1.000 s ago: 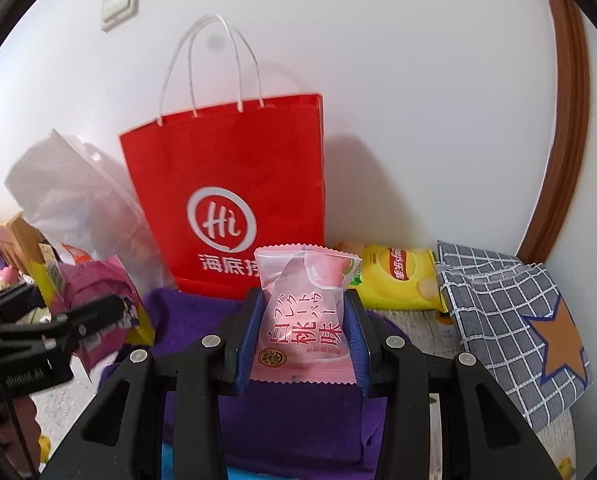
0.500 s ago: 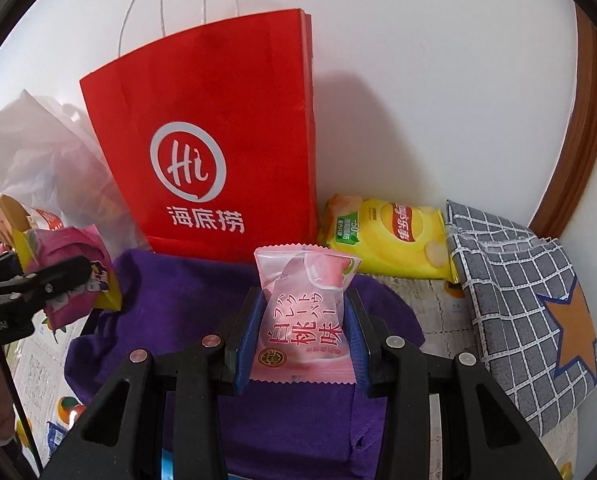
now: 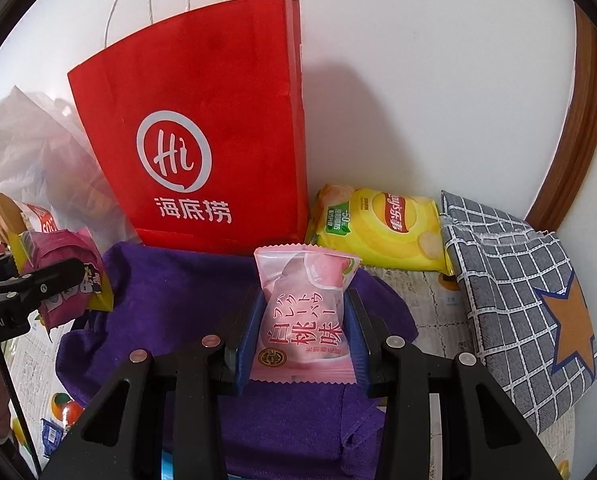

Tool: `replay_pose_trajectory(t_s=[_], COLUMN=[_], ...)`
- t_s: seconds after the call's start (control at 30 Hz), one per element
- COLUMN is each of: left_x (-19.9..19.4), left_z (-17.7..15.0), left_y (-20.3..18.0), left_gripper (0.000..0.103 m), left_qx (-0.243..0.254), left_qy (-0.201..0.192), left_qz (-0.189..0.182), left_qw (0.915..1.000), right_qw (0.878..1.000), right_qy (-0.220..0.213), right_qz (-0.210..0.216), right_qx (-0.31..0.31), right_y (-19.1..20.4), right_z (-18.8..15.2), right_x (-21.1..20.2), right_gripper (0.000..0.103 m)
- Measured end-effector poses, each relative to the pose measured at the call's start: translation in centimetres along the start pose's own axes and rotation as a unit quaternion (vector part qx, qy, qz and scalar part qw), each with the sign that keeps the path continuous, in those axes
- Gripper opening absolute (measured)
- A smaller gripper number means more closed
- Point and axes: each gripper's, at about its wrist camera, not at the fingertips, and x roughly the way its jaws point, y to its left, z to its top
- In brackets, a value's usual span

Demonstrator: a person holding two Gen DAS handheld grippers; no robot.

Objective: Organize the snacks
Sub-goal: 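Carry both held snacks over the purple towel in front of the red bag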

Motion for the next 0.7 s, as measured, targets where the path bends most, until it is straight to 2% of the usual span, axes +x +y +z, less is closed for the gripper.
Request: replay_pose_trajectory(t_s=[0.43,0.7], left_x=[0.6,2.1], left_z=[-0.1,-0.5], left_y=[0.3,0.4], left_gripper=[0.069,0.069], left_qx=[-0.002,-0.003], left_qy=[0.009,0.031], left_qz=[0.006,0.009], left_qw=[0.9999,0.9995], right_qw=[1.000,0.999], right_qy=[0.019,0.035], right_qz=[0.006,0.008], right_qx=[-0.005,-0.015], right_y=[0.1,0.6], right_z=[-0.4,-0.9], right_x=[1.1,2.4], right_gripper=[0.040,0.040])
